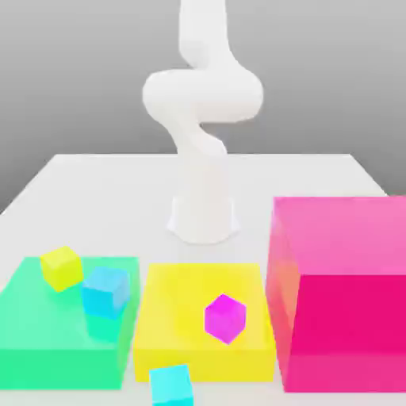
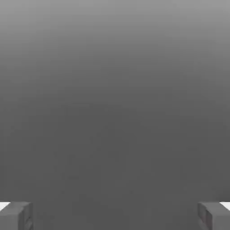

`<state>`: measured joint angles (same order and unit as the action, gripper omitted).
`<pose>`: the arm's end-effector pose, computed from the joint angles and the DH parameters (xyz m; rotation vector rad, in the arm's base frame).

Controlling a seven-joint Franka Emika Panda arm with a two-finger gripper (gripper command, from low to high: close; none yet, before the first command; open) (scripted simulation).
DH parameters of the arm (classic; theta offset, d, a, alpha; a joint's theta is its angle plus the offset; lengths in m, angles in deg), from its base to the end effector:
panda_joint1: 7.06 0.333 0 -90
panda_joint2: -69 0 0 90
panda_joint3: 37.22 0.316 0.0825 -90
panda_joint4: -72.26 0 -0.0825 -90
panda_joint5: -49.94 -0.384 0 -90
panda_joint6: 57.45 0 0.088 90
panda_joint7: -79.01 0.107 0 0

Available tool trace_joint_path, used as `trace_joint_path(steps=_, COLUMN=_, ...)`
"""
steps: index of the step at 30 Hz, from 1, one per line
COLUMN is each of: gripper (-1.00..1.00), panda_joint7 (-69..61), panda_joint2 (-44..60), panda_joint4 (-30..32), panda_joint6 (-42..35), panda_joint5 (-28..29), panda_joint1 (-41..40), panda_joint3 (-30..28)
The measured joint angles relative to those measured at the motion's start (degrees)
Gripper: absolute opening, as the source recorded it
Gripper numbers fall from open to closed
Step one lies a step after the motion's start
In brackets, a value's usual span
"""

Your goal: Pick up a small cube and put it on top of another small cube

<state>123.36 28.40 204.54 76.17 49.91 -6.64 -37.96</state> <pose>0.3802 -0.0038 0.6770 -2.4973 1.0265 -0.9542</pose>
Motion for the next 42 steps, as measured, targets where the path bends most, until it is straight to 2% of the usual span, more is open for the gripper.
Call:
trace_joint_path(steps=17, gripper=0.0, panda_joint7=-11.6, panda_joint2=35.7, panda_joint4=3.4, panda_joint6=12.5, panda_joint5=-2.2, panda_joint1=1.5, panda_joint3=-4.4)
trace_joint_path(steps=26, gripper=0.0, panda_joint7=-17.5, panda_joint2=54.3, panda_joint4=5.2, panda_joint6=19.1, panda_joint5=-3.2, panda_joint1=0.1, panda_joint3=-4.4)
trace_joint_path(steps=31, gripper=0.0, panda_joint7=-19.0, panda_joint2=64.7, panda_joint4=3.8, panda_joint6=26.5, panda_joint5=-4.4, panda_joint1=-1.2, panda_joint3=-3.0)
trace_joint_path(steps=32, gripper=-1.0, panda_joint7=-19.2, panda_joint2=66.1, panda_joint4=3.6, panda_joint6=27.6, panda_joint5=-4.6, panda_joint1=-1.4, panda_joint3=-2.8)
trace_joint_path(steps=38, gripper=-1.0, panda_joint7=-19.2, panda_joint2=66.7, panda_joint4=3.4, panda_joint6=28.1, panda_joint5=-4.7, panda_joint1=-1.5, panda_joint3=-2.6)
trace_joint_path(steps=42, gripper=-1.0, panda_joint7=-18.5, panda_joint2=61.0, panda_joint4=4.5, panda_joint6=23.5, panda_joint5=-3.7, panda_joint1=-0.9, panda_joint3=-3.4)
